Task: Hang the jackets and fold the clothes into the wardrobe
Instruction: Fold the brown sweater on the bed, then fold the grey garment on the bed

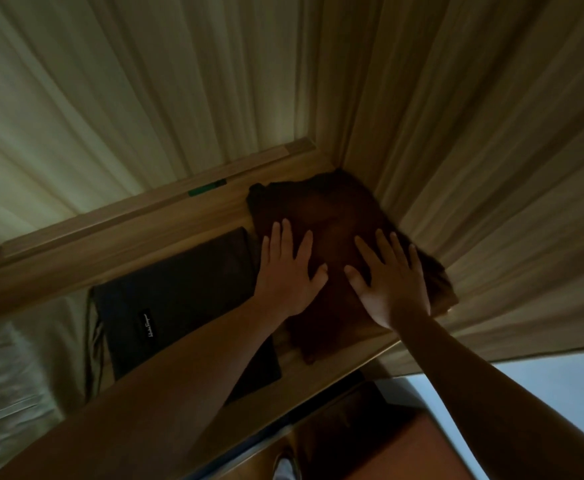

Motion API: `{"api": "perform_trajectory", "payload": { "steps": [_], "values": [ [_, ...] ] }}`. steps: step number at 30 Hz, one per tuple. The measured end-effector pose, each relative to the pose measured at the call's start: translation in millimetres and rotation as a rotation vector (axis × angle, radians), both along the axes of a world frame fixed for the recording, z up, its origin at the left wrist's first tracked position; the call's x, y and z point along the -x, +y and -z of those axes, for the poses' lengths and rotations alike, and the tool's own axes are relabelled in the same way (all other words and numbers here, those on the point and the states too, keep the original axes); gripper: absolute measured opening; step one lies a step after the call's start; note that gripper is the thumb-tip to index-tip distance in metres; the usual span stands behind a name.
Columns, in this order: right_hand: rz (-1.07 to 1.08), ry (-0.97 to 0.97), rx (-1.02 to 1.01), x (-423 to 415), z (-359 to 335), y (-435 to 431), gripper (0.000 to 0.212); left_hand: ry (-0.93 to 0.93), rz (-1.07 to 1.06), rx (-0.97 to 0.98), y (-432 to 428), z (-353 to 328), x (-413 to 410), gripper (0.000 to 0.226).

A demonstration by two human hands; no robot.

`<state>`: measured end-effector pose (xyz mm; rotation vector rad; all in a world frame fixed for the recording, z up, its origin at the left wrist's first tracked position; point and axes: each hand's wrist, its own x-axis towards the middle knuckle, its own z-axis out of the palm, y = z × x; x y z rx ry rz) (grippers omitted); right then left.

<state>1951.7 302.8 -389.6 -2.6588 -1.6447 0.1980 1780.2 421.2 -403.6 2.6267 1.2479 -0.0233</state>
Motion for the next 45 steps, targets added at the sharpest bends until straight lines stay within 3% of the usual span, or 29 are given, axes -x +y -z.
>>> {"api": "perform_trajectory", "payload": {
  "steps": [8, 12, 17, 20, 27, 35, 45],
  "values": [
    [0.004, 0.013, 0.078, 9.1, -9.0, -2.1, 0.069, 0.045, 0.045, 0.174, 2.2, -24.7, 18.9, 0.076],
    [-0.017, 0.13, 0.121, 32.6, -35.4, -12.5, 0.059, -0.069, 0.008, 0.319, -25.1, -64.0, 68.9, 0.07],
    [-0.221, 0.362, 0.097, 84.1, -91.2, -16.1, 0.049, -0.104, -0.173, 0.317, -57.8, -103.8, 166.6, 0.054],
    [-0.378, 0.384, 0.136, 130.4, -119.9, -9.5, 0.043, -0.045, -0.323, 0.306, -73.8, -123.3, 225.0, 0.049],
    [-0.613, 0.423, 0.29, 231.1, -159.5, -8.3, 0.052, -0.036, -0.533, 0.315, -140.2, -160.1, 326.1, 0.037],
    [-0.869, 0.35, 0.363, 343.4, -162.1, -71.9, 0.042, -0.098, -0.75, 0.307, -267.7, -165.9, 430.5, 0.034],
    [-1.164, 0.308, 0.39, 517.0, -162.0, -217.0, 0.041, -0.017, -1.109, 0.345, -485.7, -161.8, 579.7, 0.037]
  ]
}}
